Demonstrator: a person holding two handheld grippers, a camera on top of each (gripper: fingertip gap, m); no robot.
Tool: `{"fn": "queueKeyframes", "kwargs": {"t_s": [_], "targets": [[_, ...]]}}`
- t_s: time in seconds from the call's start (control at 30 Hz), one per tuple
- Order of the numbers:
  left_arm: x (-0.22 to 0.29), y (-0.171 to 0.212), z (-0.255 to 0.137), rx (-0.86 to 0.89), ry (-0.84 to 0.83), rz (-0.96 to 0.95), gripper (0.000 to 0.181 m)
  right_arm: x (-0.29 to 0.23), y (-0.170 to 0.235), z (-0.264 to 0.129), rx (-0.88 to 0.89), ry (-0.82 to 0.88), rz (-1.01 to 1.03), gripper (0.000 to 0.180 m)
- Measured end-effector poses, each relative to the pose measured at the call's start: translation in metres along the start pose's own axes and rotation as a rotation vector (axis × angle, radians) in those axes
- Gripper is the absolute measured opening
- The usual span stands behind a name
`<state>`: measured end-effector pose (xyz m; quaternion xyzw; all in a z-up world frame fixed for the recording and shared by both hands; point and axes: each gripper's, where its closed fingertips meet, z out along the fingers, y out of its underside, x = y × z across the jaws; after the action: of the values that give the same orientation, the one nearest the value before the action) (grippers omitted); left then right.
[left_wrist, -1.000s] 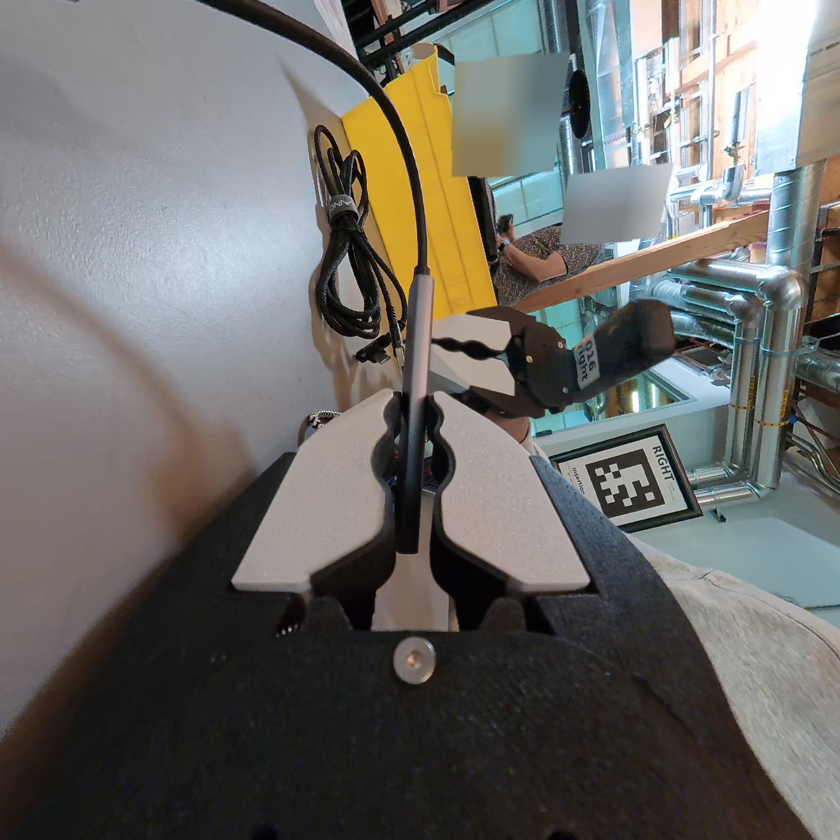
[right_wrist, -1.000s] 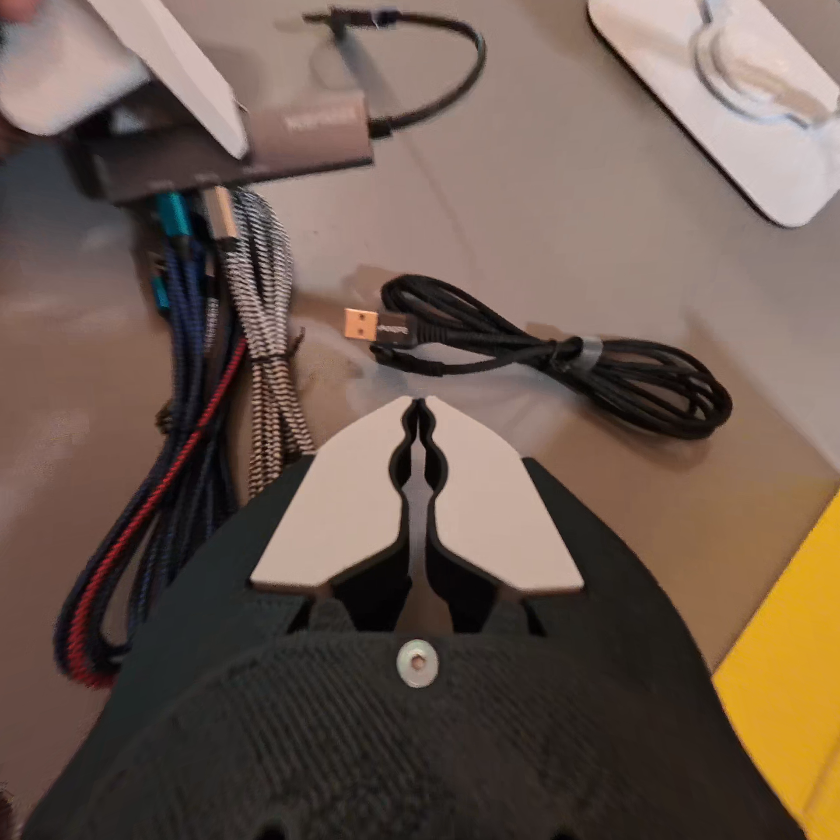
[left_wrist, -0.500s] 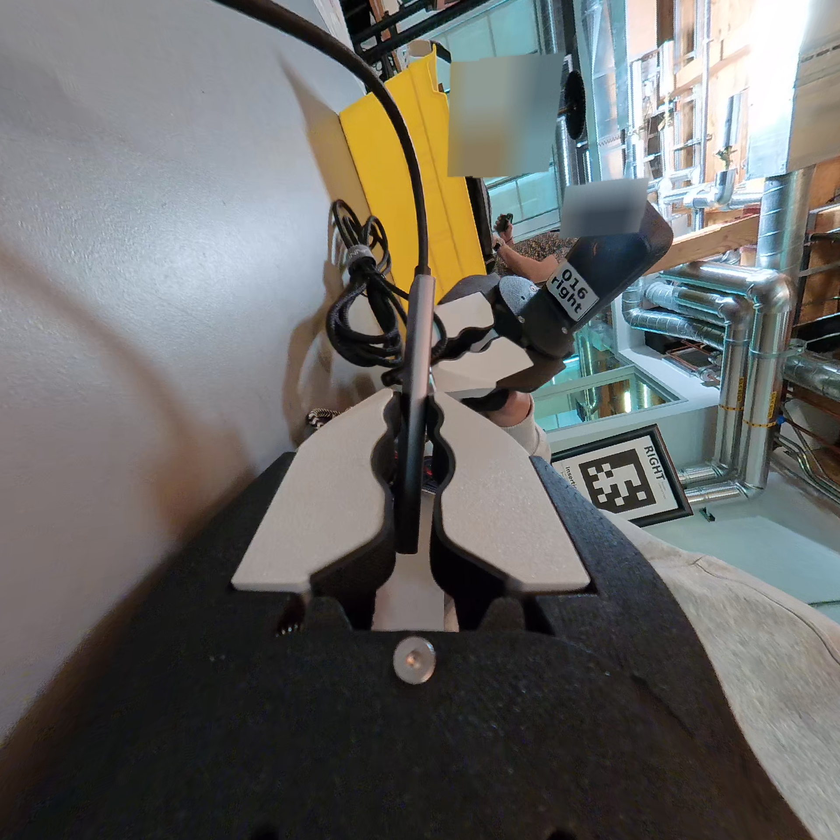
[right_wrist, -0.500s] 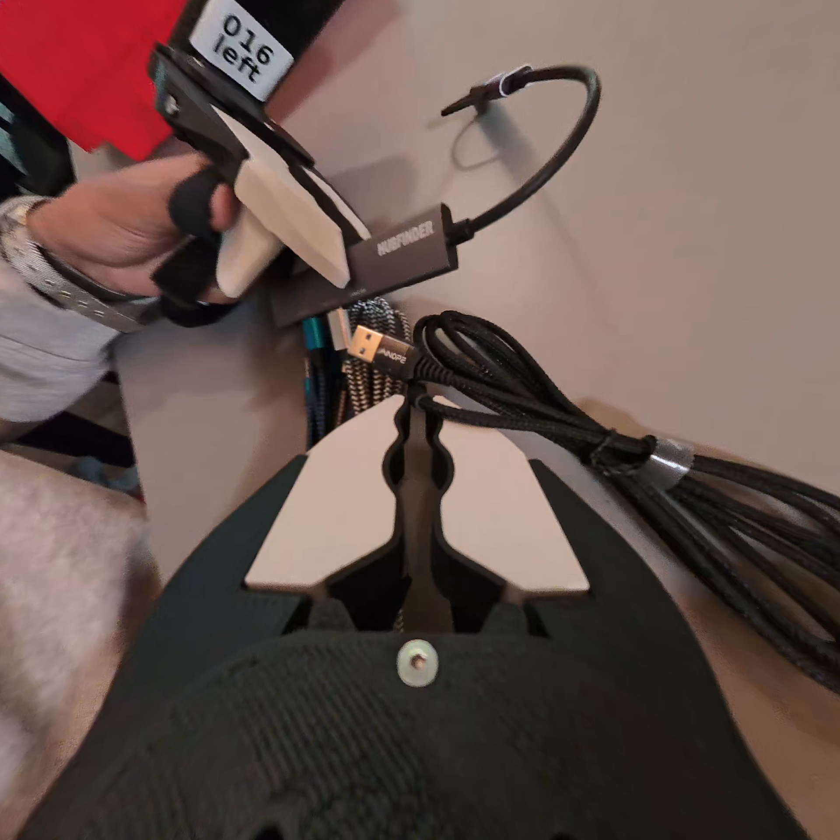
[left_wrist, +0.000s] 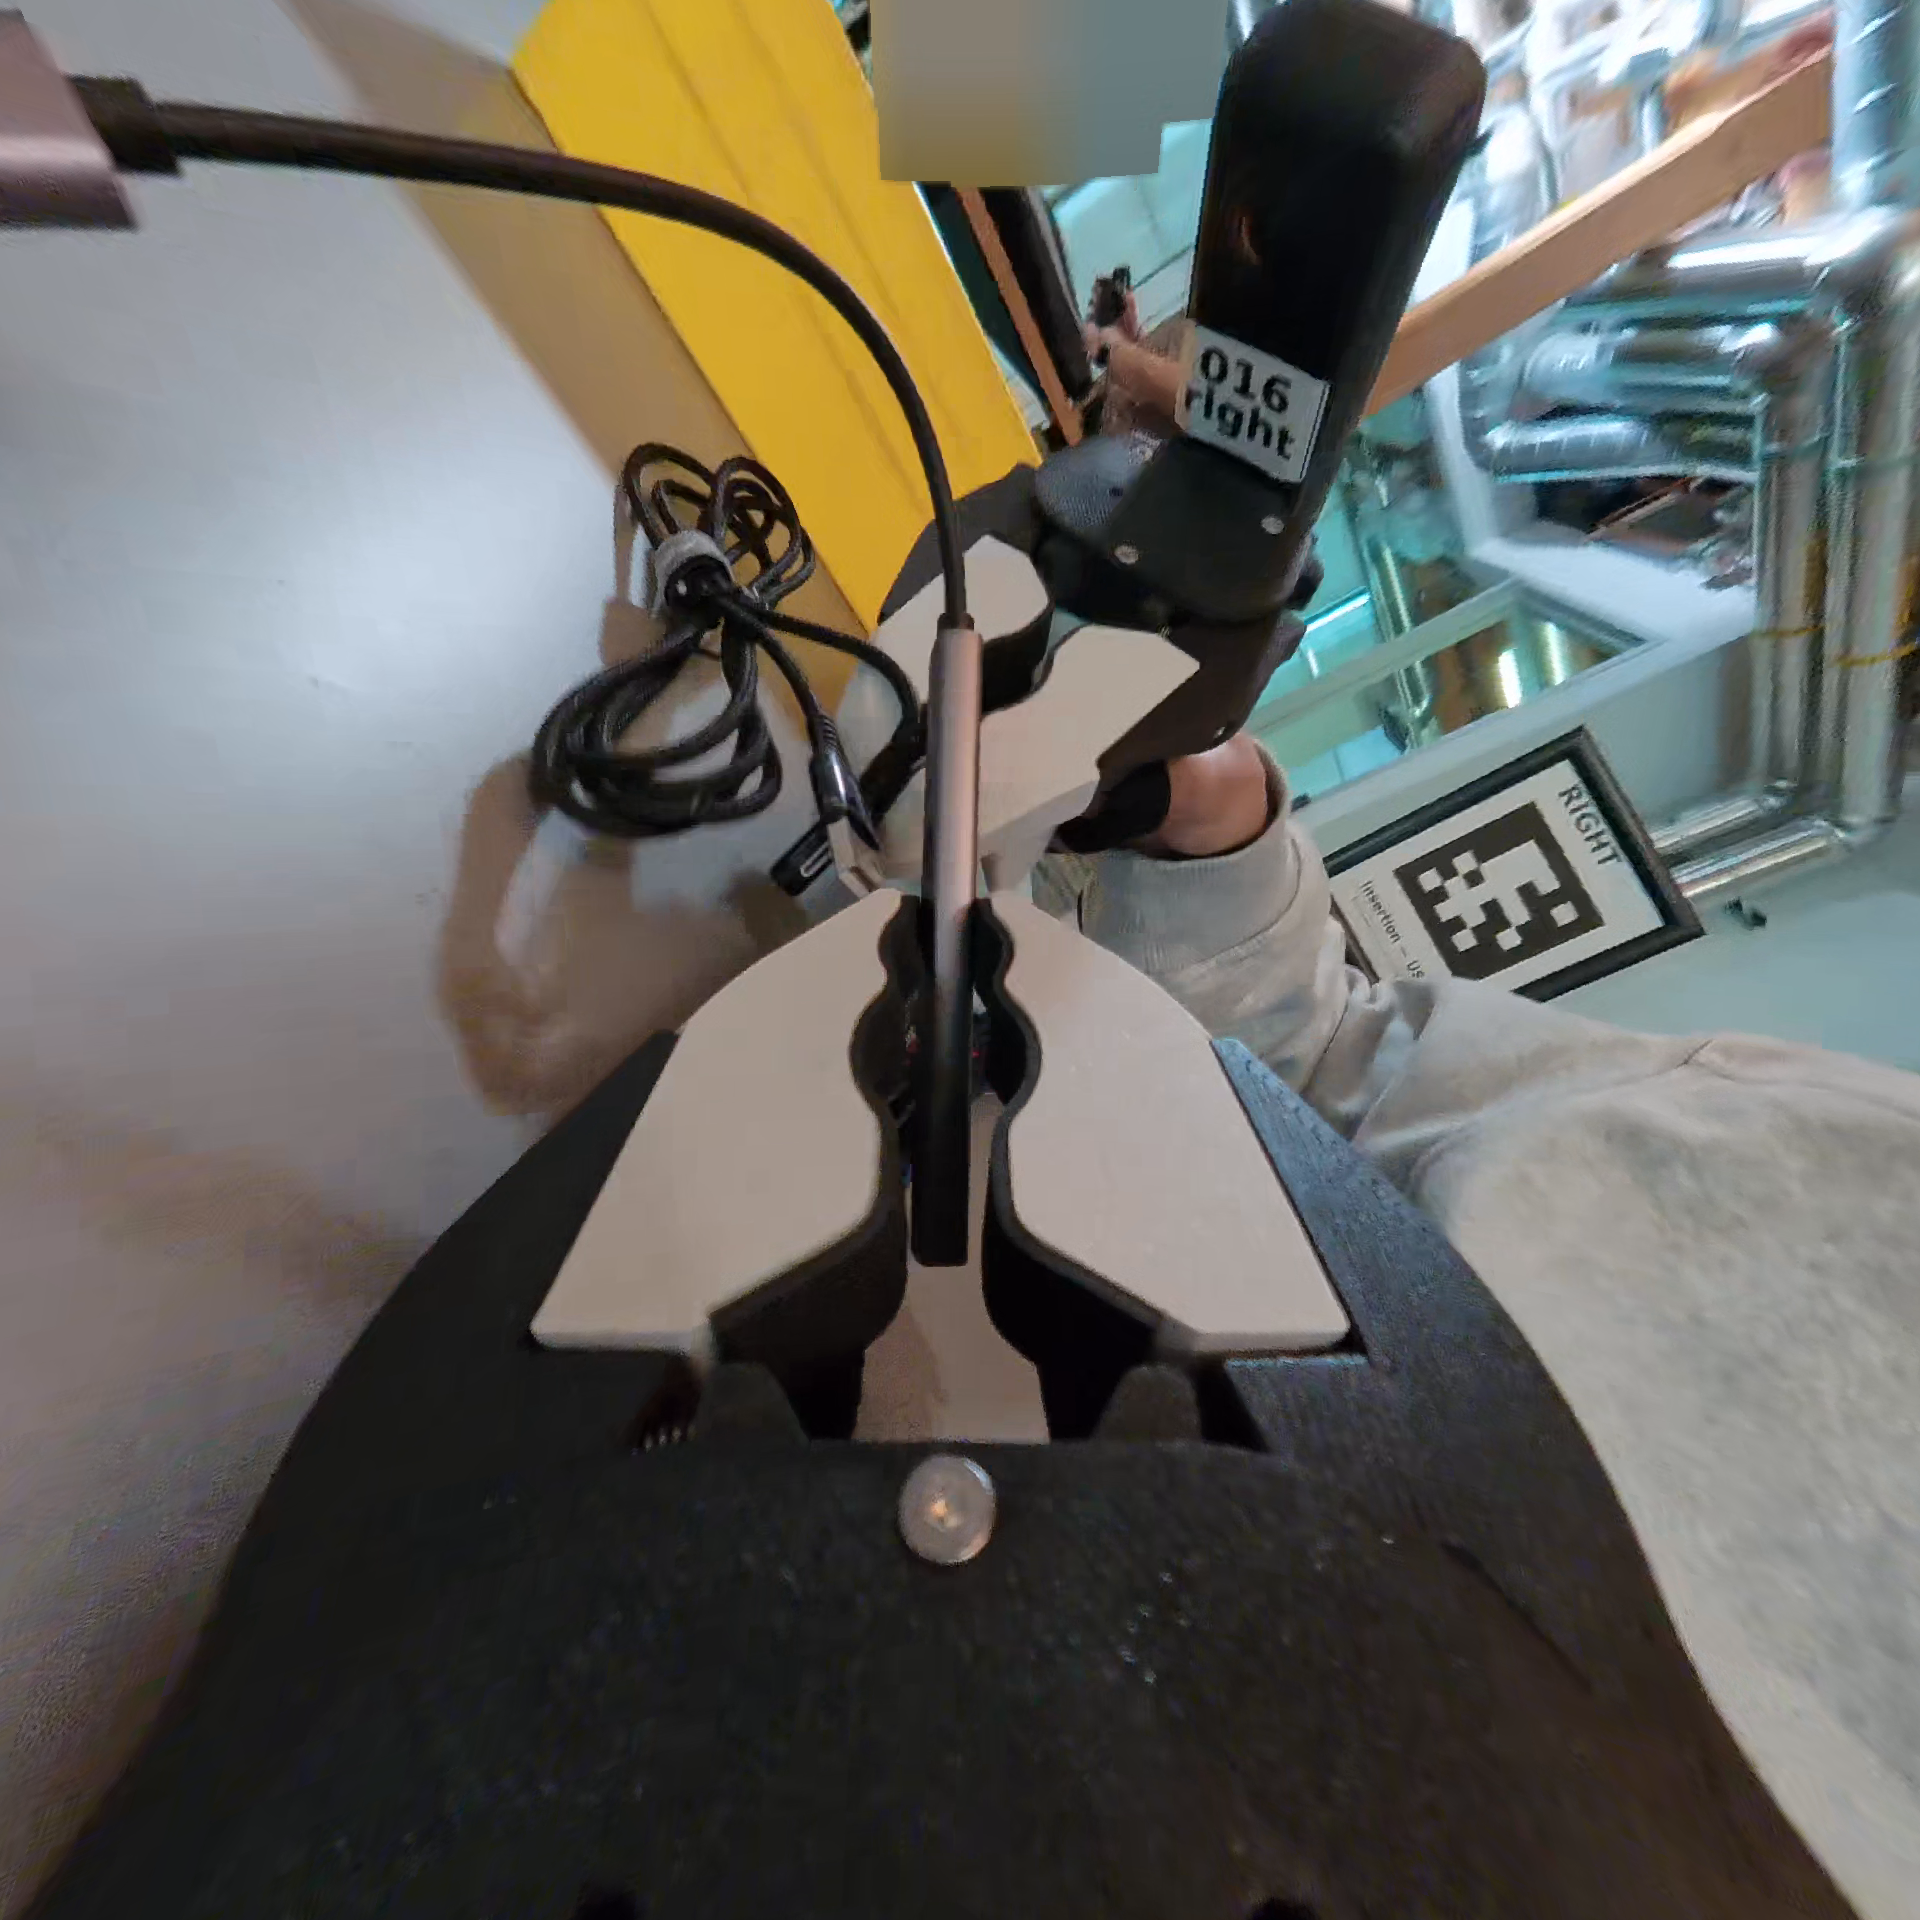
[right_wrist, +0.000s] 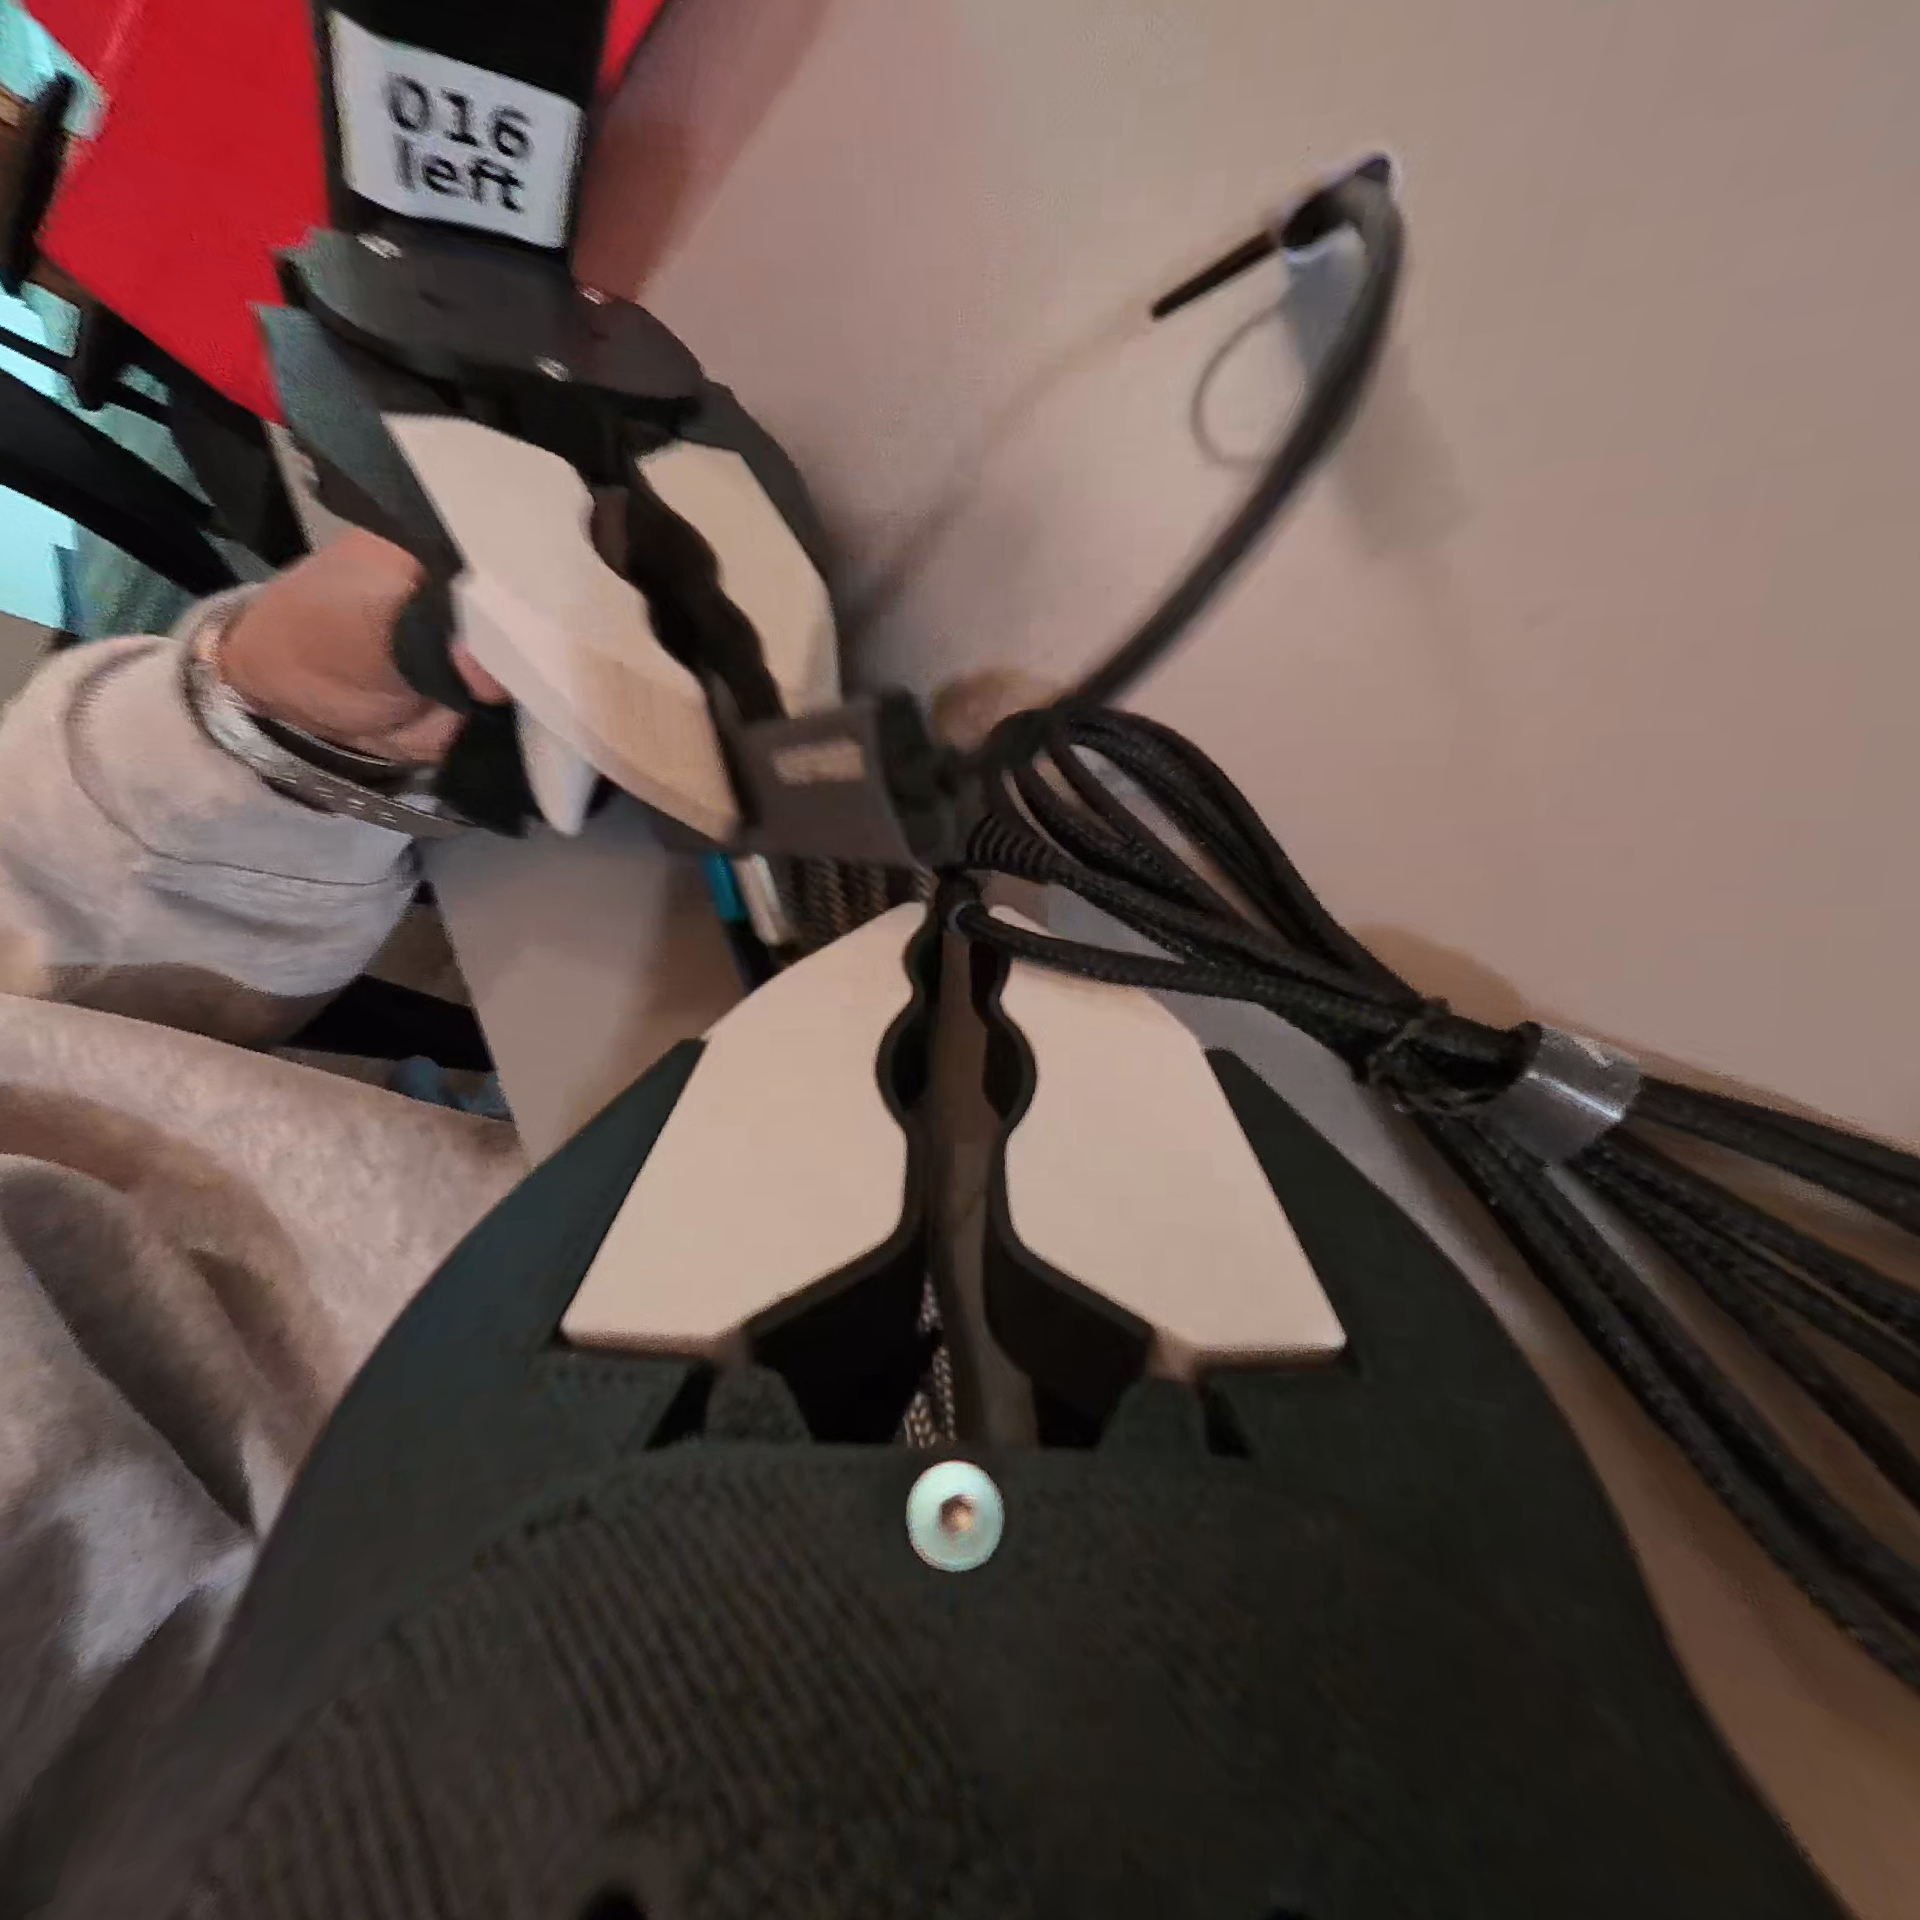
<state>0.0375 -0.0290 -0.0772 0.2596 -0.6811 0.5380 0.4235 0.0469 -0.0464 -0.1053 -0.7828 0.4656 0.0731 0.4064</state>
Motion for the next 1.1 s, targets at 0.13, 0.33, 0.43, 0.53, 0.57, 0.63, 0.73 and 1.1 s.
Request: {"fn": "queueKeyframes", "kwargs": {"t_s": [0.13,0.33,0.43,0.53,0.57,0.63,0.73,1.1], "targets": [[-0.004,-0.004,-0.001,0.04,-0.039,0.008,0.011,-0.014,-0.002,-0.004,0.02,-0.076,0.007,0.005],[-0.008,-0.008,-0.005,0.068,-0.045,-0.027,0.011,-0.024,-0.006,-0.007,0.085,-0.206,0.059,0.0],[-0.006,-0.008,-0.005,0.062,-0.026,-0.026,0.011,-0.032,-0.014,-0.013,0.146,-0.3,0.115,0.0],[-0.007,-0.01,-0.006,0.08,-0.029,-0.037,0.01,-0.019,-0.01,-0.012,0.132,-0.218,0.107,0.0],[-0.008,-0.011,-0.007,0.092,-0.031,-0.043,0.01,-0.016,-0.008,-0.011,0.131,-0.191,0.095,0.0],[-0.01,-0.013,-0.009,0.105,-0.035,-0.068,0.01,-0.014,-0.006,-0.009,0.124,-0.153,0.08,0.0],[-0.017,-0.013,-0.012,0.11,-0.066,-0.103,0.01,-0.008,0.004,-0.003,0.075,-0.036,0.005,0.0],[-0.03,-0.006,-0.016,0.063,-0.172,-0.124,0.011,0.012,0.009,0.019,0.026,0.226,-0.197,0.023]]}}
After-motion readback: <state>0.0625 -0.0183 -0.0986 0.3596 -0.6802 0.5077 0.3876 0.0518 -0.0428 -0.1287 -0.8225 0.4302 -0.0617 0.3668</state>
